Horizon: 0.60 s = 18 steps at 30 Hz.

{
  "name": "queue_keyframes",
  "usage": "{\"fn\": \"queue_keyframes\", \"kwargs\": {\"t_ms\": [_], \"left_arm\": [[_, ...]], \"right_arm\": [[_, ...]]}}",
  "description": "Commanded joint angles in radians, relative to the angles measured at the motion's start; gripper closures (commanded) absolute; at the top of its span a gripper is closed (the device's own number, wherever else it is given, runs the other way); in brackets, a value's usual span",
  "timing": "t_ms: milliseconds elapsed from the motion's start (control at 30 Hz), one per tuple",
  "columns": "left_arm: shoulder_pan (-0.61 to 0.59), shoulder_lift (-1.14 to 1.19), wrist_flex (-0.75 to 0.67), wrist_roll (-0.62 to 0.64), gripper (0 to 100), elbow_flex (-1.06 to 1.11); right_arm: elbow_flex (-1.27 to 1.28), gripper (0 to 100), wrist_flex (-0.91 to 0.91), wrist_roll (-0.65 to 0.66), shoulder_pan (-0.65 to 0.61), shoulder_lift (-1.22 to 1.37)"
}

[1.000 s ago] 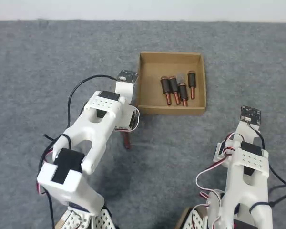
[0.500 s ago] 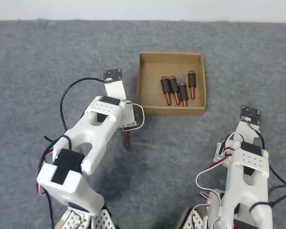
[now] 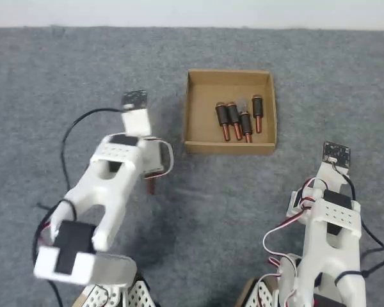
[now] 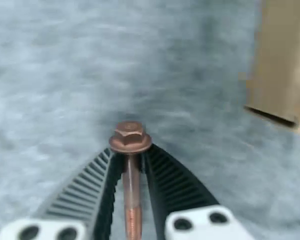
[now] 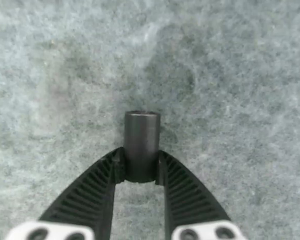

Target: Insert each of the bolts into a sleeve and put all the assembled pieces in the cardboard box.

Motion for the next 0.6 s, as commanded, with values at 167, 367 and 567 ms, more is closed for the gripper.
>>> {"fn": "queue_keyframes", "kwargs": {"t_ms": [167,367,567], "left_arm": [[-0.161,-0.104,-0.069,-0.009,99,0.082],[-0.163,-0.104,-0.069,-0.011,99,0.084],[-0.163,-0.103,-0.069,-0.012,99,0.084]], "right_arm": [[-0.017,99.1,-0.044,0.014,-0.05,-0.007],[-0.012,99.1,-0.236,0.009,-0.114,-0.004],[0.017,99.1,-0.53,0.008,-0.111,0.004]]}}
